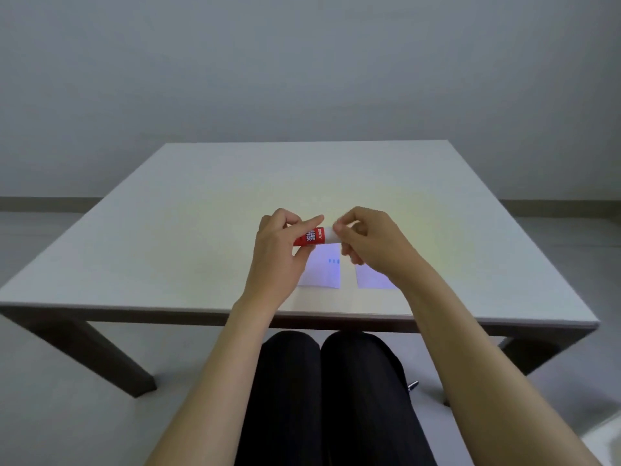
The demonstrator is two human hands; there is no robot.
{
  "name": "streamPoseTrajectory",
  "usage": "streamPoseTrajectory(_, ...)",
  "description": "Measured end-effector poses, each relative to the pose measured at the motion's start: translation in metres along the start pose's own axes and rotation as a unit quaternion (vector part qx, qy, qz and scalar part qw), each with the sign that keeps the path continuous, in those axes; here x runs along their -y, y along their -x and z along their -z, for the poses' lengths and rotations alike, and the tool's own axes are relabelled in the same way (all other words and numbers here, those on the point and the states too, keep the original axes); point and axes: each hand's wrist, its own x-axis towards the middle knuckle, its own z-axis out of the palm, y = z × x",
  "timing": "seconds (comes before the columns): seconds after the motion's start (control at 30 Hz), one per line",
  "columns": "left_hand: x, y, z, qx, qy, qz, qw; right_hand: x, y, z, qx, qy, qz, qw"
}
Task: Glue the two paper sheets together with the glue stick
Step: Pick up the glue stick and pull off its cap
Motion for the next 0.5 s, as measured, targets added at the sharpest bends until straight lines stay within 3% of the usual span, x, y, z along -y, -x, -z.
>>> streamPoseTrajectory(0.07, 0.004, 0.000, 0.002, -0.017, 0.006, 0.015, 1.000, -0.002, 0.001, 0.005, 0.067, -0.042, 0.002, 0.997)
streamPoseTrajectory(0.13, 0.005, -0.001, 0.002, -0.010, 0.011, 0.011, 1.000, 0.000, 0.002, 0.004, 0.075, -0.067, -0.046, 0.994)
streamPoseTrajectory(0.2, 0.003, -0.001, 0.001, 0.008, 0.014, 0.000, 1.000, 0.001, 0.000, -0.002, 0.034, -0.059, -0.056, 0.996)
streamPoseTrajectory(0.37, 0.017, 0.001, 0.003, 0.066, 0.076, 0.061, 0.993, -0.006, -0.007, -0.002, -0.010, -0.063, 0.070, 0.996)
streamPoseTrajectory(0.5, 0.025, 0.011, 0.003, 0.044, 0.181, 0.145, 0.972, -0.032, -0.039, 0.017, -0.162, -0.004, 0.033, 0.986)
